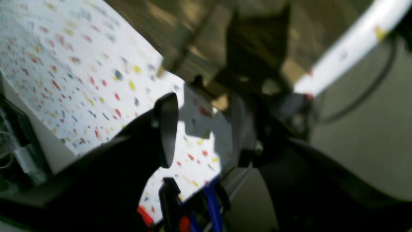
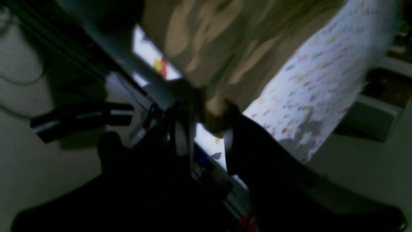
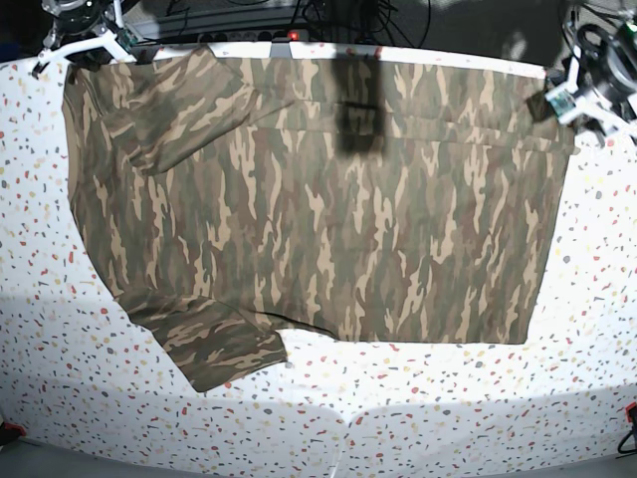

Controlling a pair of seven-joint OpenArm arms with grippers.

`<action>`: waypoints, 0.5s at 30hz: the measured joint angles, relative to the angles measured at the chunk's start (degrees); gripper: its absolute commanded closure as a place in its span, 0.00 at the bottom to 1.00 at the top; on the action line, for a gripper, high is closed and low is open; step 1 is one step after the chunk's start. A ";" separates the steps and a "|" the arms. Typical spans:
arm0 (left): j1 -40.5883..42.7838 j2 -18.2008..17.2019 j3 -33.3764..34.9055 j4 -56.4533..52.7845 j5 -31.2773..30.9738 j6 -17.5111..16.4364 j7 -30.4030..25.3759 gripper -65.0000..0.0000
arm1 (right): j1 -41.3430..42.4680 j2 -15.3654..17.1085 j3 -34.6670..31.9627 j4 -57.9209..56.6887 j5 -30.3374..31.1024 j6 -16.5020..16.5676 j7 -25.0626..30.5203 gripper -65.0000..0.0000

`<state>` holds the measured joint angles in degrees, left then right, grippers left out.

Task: Fold the T-shirt properly
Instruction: 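Carry the held edge across the shirt toward the hem with both grippers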

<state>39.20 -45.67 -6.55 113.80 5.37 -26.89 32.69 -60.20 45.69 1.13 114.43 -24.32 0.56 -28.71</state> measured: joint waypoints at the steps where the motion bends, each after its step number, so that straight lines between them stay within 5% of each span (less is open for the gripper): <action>1: 0.00 0.00 -1.46 0.00 -0.74 -0.09 -1.25 0.59 | -0.94 0.00 1.27 1.90 0.09 0.02 0.20 0.75; 5: 0.00 -0.02 -7.76 0.00 -4.42 0.11 -5.77 0.59 | -1.99 0.13 7.48 7.28 5.16 0.00 1.05 0.75; 10: -1.44 -0.02 -13.64 -0.07 -14.14 0.98 -13.64 0.59 | 0.35 0.20 13.79 8.94 19.21 0.13 4.37 0.75; 15: -10.03 1.01 -13.73 -7.39 -23.45 2.49 -15.26 0.59 | 8.00 0.20 14.53 8.90 33.22 5.20 1.55 0.75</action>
<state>29.17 -44.66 -20.27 106.41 -18.09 -24.40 17.43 -52.21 45.89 15.66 123.33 8.91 5.76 -27.16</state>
